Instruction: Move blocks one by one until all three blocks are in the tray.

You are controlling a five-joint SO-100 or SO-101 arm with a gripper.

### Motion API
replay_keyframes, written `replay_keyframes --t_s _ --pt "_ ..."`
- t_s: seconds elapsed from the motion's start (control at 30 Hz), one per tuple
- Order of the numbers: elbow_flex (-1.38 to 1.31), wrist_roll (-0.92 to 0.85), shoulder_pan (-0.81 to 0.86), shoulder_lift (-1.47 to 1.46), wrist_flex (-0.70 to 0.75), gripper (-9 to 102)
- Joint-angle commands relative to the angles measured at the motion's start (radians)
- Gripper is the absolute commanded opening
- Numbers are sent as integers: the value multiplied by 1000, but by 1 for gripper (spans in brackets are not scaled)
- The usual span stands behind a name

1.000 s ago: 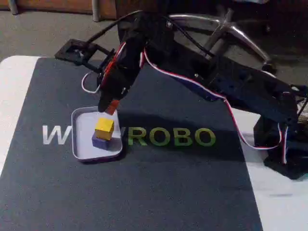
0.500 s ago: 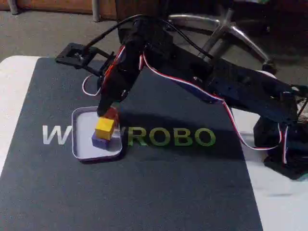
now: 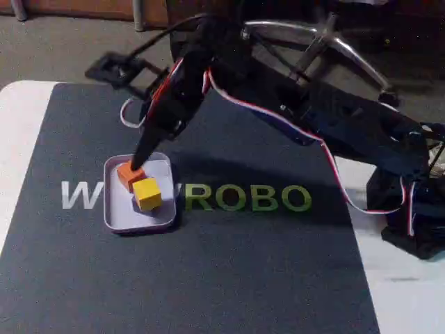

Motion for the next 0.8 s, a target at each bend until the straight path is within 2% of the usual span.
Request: replay_keyframes --t_s 0.0,0.13,0.2,0.27,0.33,0.6,0.77 --pt "-43 64 15 138 5 29" --pt "-38 120 32 190 6 23" --pt "-37 127 35 204 6 14" --pt "-37 127 37 210 6 -1" --pt "-37 124 37 210 8 -8" --pt "-26 86 38 253 11 -8" --pt "227 55 38 488 9 -8"
